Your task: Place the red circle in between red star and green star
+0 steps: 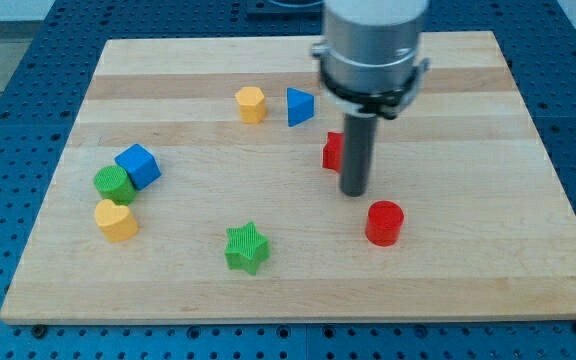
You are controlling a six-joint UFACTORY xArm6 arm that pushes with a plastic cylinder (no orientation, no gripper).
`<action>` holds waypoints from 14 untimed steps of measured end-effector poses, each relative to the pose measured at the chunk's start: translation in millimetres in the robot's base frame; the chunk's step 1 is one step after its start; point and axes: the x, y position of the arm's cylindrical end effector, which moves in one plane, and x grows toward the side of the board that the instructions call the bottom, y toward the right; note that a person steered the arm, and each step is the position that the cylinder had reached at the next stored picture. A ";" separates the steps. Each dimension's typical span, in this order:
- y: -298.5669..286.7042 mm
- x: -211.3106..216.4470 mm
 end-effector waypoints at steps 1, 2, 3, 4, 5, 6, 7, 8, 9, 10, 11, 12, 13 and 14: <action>38.5 7.6; 87.3 79.8; 84.4 86.3; 60.7 73.2; 47.4 52.0; 22.7 52.0; 32.8 64.1; 26.4 72.4; -6.0 69.2; -37.9 67.4; -57.5 43.3; -57.3 41.0; -16.9 41.0; 22.5 41.0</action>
